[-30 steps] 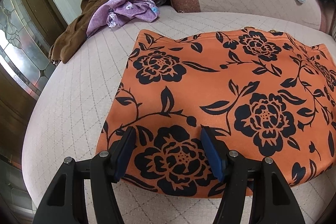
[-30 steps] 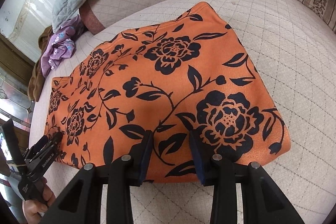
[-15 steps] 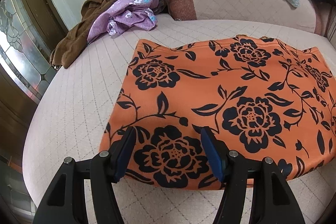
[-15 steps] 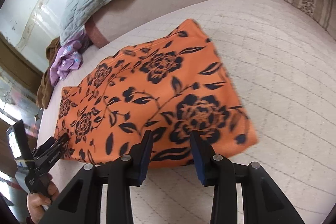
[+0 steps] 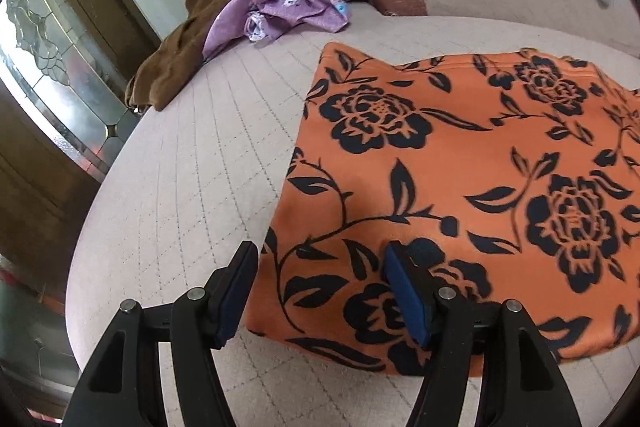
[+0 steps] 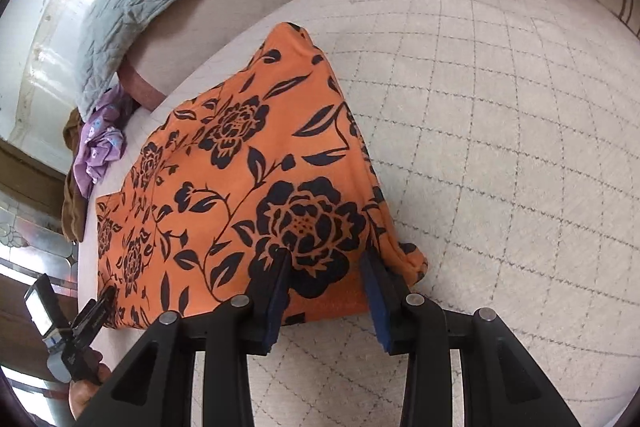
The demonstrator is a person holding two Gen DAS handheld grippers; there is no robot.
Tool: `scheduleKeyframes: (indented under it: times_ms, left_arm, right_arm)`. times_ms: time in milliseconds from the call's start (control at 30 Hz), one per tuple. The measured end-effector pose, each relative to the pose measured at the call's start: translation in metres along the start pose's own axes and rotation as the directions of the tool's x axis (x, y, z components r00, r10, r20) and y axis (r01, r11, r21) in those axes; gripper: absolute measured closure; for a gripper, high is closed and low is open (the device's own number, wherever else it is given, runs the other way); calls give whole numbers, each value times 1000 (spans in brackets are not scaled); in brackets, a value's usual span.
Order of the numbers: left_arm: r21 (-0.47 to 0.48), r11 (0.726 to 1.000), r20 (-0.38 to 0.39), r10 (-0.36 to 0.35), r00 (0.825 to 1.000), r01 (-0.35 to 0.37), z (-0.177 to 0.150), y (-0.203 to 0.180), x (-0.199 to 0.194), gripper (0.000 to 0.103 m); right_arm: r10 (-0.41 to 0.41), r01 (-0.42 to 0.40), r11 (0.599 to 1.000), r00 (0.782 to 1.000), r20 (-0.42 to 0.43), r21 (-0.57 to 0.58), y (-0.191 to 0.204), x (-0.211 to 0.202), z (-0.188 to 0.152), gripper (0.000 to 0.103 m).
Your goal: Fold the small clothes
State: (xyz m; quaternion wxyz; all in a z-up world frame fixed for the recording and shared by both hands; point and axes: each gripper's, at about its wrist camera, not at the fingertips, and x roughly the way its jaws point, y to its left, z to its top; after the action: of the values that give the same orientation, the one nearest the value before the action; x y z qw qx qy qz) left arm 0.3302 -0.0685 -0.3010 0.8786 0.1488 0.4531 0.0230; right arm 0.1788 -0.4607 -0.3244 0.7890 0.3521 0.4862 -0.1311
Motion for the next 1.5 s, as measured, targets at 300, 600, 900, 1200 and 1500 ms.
scheduleKeyframes:
  times_ms: [300, 600, 900, 1200, 1500]
  left_arm:
    - [-24, 996, 78, -78, 994, 80, -1, 6, -34, 37]
    - [-24, 994, 139, -106, 985, 111, 4, 6, -52, 37]
    - [-30, 992, 153, -115, 982, 121, 5, 12, -55, 37]
    - [-30, 993, 145, -112, 983, 118, 5, 12, -51, 37]
    - [-25, 994, 131, -101, 986, 105, 5, 11, -45, 37]
  right_arm:
    - [145, -143, 988, 989, 33, -54, 15, -25, -11, 49]
    - [277, -277, 961, 959, -66, 10, 21, -10, -25, 45]
    - [309, -305, 951, 947, -86, 51, 21, -4, -28, 42]
    - [316, -309, 948, 943, -108, 79, 21, 4, -31, 39]
    - [312, -302, 949, 944, -112, 95, 17, 5, -32, 39]
